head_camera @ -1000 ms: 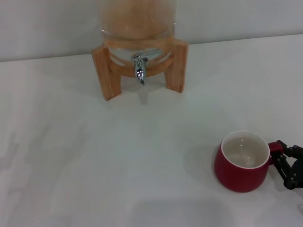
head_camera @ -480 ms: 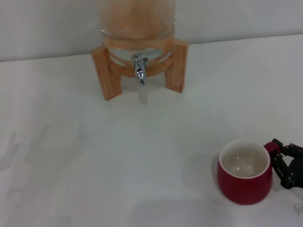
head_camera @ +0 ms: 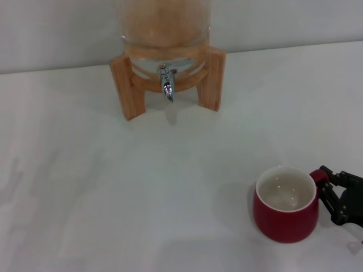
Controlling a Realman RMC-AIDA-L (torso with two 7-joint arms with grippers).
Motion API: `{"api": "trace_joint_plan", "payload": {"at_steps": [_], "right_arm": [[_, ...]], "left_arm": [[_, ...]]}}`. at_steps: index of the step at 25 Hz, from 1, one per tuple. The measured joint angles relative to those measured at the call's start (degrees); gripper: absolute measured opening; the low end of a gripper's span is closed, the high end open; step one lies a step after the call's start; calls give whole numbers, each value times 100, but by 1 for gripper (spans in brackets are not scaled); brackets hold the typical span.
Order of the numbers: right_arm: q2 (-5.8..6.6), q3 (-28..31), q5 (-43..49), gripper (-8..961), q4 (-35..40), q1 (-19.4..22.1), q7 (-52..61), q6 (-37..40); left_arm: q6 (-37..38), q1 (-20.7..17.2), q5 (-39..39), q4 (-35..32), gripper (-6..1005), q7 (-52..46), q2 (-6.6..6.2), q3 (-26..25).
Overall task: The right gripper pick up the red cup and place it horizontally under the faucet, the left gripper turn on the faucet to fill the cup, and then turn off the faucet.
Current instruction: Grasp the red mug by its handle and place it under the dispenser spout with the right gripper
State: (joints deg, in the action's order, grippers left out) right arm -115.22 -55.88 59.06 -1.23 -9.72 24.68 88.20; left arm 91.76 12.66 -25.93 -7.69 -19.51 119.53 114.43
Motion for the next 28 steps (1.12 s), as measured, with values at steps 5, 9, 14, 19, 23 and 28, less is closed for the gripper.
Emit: {"api": "trace_joint_plan", "payload": {"at_steps": [5, 9, 14, 19, 23, 28], "right_arm": [[-4, -67, 0, 146, -1, -125, 99, 19], [-8, -120, 0, 146, -1, -242, 217, 46], [-14, -125, 55, 146, 1, -359, 384, 74], [-18, -128, 68, 146, 1, -504, 485, 69], [-19, -133, 71, 146, 2, -667, 495, 16], [-34, -141, 110, 146, -3, -896, 559, -137]], "left_arm": [[-1, 24, 10, -5, 876, 0, 0, 1], [-9, 44, 15, -5, 876, 0, 0, 1], [-9, 74, 18, -5, 876, -20, -4, 1], [-15, 108, 18, -9, 876, -30, -4, 0], [-31, 140, 42, -13, 876, -35, -2, 1], [-55, 163, 178, -14, 876, -42, 0, 0]]}}
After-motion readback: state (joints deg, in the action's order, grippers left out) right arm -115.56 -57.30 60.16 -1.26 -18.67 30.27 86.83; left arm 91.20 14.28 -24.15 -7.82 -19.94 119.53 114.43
